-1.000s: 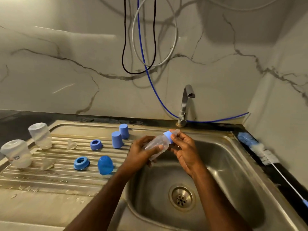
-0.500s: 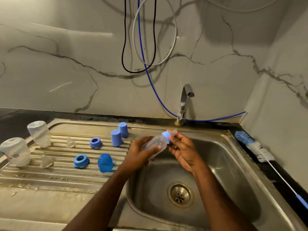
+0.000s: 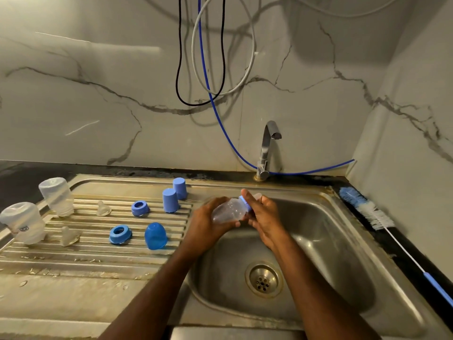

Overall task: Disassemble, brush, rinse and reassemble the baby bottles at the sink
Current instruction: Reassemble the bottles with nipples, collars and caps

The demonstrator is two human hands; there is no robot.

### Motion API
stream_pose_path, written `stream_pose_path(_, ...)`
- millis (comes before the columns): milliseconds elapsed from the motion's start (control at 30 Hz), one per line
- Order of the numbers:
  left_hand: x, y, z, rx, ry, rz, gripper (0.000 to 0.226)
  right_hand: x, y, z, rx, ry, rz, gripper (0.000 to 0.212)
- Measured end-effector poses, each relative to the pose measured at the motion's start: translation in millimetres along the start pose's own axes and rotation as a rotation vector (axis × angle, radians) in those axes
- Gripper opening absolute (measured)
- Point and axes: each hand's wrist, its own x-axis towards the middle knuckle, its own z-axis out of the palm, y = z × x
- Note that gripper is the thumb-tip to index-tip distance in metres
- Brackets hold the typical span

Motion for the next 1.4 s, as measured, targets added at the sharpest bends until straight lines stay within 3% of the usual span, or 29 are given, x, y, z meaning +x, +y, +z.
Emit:
stream_pose_path(67, -4, 6, 3, -0.071, -0.056, 0.050, 0.066, -5, -3, 6, 0.091, 0.019, 0.016, 0.055)
stream_pose_path(133, -7, 15, 6, -0.181, -0.094, 0.036, 0.057, -5, -4, 10, 0.344, -0.037, -0.003, 0.053)
stream_pose_path(233, -10, 22, 6, -0.463, -0.103, -0.127, 0.042, -7, -6, 11, 0.653, -0.213, -0.005, 0.056)
stream_pose_path(300, -10, 24, 4, -0.640, -0.106, -0.244, 0.047, -6, -4, 6, 0.761, -0.288, 0.074, 0.054)
stream_pose_path(400, -6, 23, -4, -0.944, -0.149, -0.485, 0.053, -3, -3, 1, 0.653, -0.378, 0.073, 0.057)
stream_pose_path(467, -6, 21, -11, -1.127, -0.202, -0.582, 0.053, 0, -3, 1, 0.513, -0.365, -0.010, 0.073)
stream_pose_path(533, -7, 23, -12, -1.042, -0.233, -0.505, 0.049, 2, -2, 1, 0.465, -0.306, -0.021, 0.091)
stream_pose_path(633, -10, 24, -2, -0.572, -0.126, -0.204, 0.038, 4, 1, 2, 0.505, -0.241, 0.007, 0.098)
stream_pose_path(700, -7, 14, 2, -0.249, -0.035, -0.038, 0.049, 3, 2, 2, 0.497, -0.215, 0.023, 0.078)
stream_pose_path(767, -5, 5, 4, -0.086, -0.025, 0.042, 0.064, -4, -1, 9, 0.436, -0.169, 0.029, 0.057)
stream_pose_path(867, -9, 14, 5, -0.247, -0.104, -0.009, 0.053, -6, 0, 15, 0.468, -0.162, 0.015, 0.056)
stream_pose_path(1000, -8, 21, -1, -0.831, -0.179, -0.395, 0.049, -3, -2, 6, 0.691, -0.383, 0.043, 0.070)
stream_pose_path(1100, -5, 19, -12, -1.113, -0.210, -0.571, 0.052, -4, -2, 3, 0.655, -0.438, 0.066, 0.059)
stream_pose_path(1167, -5, 20, -11, -1.043, -0.184, -0.496, 0.050, -3, -5, 7, 0.580, -0.377, 0.031, 0.064)
stream_pose_path(1267, -10, 22, -4, -0.597, -0.046, -0.244, 0.045, 0, -5, 6, 0.541, -0.257, 0.025, 0.039)
stream_pose_path(1400, -10, 22, -4, -0.299, 0.035, -0.045, 0.042, 2, -6, 7, 0.527, -0.214, 0.007, 0.038)
